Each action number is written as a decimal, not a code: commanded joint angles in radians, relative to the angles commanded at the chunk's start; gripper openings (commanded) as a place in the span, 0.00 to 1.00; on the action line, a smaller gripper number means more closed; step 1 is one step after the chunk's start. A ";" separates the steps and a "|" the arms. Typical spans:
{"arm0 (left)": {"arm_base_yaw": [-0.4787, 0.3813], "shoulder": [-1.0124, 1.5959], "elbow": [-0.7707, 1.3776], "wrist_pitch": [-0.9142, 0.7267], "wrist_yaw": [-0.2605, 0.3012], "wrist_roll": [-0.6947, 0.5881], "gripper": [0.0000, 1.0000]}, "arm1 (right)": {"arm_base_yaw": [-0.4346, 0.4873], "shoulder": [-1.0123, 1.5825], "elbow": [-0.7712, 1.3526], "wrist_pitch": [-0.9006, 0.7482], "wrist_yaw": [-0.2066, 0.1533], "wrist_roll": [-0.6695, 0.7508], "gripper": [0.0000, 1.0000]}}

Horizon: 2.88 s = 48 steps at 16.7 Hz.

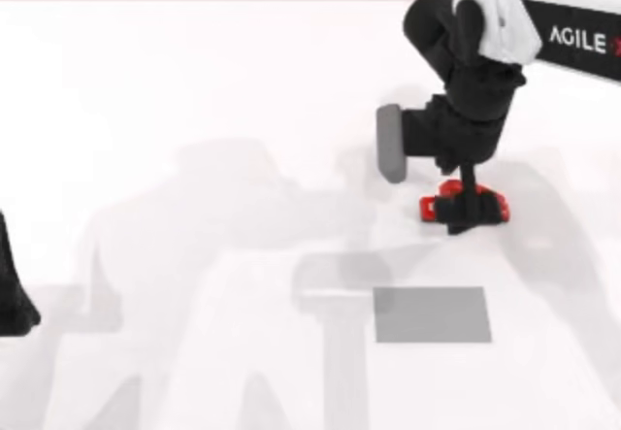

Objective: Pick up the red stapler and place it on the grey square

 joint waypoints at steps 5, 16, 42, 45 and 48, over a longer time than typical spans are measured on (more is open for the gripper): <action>0.000 0.000 0.000 0.000 0.000 0.000 1.00 | 0.000 0.000 0.000 0.000 0.000 0.000 0.32; 0.000 0.000 0.000 0.000 0.000 0.000 1.00 | 0.000 0.000 0.000 0.000 0.000 0.000 0.00; 0.000 0.000 0.000 0.000 0.000 0.000 1.00 | 0.034 -0.078 0.323 -0.284 0.040 0.356 0.00; 0.000 0.000 0.000 0.000 0.000 0.000 1.00 | 0.051 -0.116 0.295 -0.230 0.061 0.665 0.00; 0.000 0.000 0.000 0.000 0.000 0.000 1.00 | 0.069 -0.158 0.241 -0.184 0.078 1.057 0.00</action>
